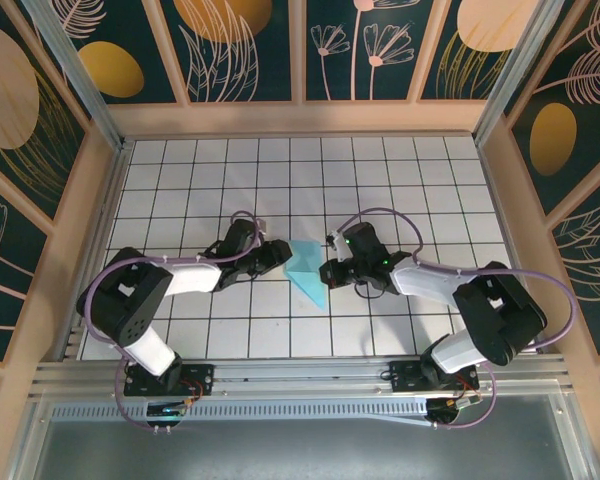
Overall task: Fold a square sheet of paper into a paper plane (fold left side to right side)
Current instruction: Fourth fold the wing at the center of the table.
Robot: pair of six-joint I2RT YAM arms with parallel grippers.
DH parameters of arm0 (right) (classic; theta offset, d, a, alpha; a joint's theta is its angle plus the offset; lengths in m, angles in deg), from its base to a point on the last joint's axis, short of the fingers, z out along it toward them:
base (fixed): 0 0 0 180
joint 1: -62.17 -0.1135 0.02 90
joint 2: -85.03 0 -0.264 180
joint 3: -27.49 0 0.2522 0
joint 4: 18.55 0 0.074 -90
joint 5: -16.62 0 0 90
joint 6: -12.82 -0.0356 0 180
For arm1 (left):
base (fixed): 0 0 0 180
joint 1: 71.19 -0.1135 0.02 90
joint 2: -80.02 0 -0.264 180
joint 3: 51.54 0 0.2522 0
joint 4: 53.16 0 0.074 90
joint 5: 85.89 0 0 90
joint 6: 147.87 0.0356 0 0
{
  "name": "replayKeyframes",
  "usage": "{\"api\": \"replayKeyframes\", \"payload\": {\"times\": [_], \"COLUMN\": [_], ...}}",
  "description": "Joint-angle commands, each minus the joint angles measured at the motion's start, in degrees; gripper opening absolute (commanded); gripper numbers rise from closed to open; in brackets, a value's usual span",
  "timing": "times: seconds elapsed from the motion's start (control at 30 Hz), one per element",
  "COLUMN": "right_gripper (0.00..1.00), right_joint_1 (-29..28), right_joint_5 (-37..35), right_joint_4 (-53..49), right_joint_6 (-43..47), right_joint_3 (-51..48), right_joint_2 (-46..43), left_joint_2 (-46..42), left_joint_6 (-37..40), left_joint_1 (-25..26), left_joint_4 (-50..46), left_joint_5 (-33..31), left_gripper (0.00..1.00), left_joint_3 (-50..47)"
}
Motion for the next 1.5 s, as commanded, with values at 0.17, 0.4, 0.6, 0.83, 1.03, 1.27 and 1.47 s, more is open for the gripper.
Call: {"api": "replayKeyframes", "payload": {"times": [0.17,0.4,0.6,0.83,1.03,1.27,1.47], "right_gripper": [0.00,0.04,0.29,0.39,0.43,0.49,0.53], "right_joint_1": [1.2,1.7,1.8,-0.8,-12.0,-24.8,-30.0], "right_joint_5": [0.3,-0.1,-3.0,-13.7,-28.4,-39.2,-44.0], "right_joint_4": [-0.4,-1.2,-5.7,-17.7,-26.1,-27.6,-27.2], "right_joint_6": [0.2,0.1,0.7,-0.1,-6.3,-14.2,-15.2], "right_joint_3": [-1.5,-1.7,0.0,4.3,8.3,10.6,13.6], "right_joint_2": [-1.8,-2.6,-5.4,-12.2,-14.0,-6.6,1.0], "left_joint_2": [5.8,7.7,6.7,5.6,4.3,3.8,1.7], "left_joint_6": [-0.4,-0.1,-1.1,-3.7,-5.2,-5.7,-7.0], "left_joint_1": [0.6,0.8,1.2,3.4,3.8,4.0,4.1], "left_joint_4": [3.7,3.6,0.6,0.3,0.6,0.3,1.0], "left_joint_5": [1.9,2.2,1.2,0.5,-0.2,-1.1,-1.2], "left_gripper": [0.39,0.13,0.00,0.00,0.00,0.00,0.00], "left_joint_3": [4.1,6.3,7.0,7.3,6.6,5.8,4.9]}}
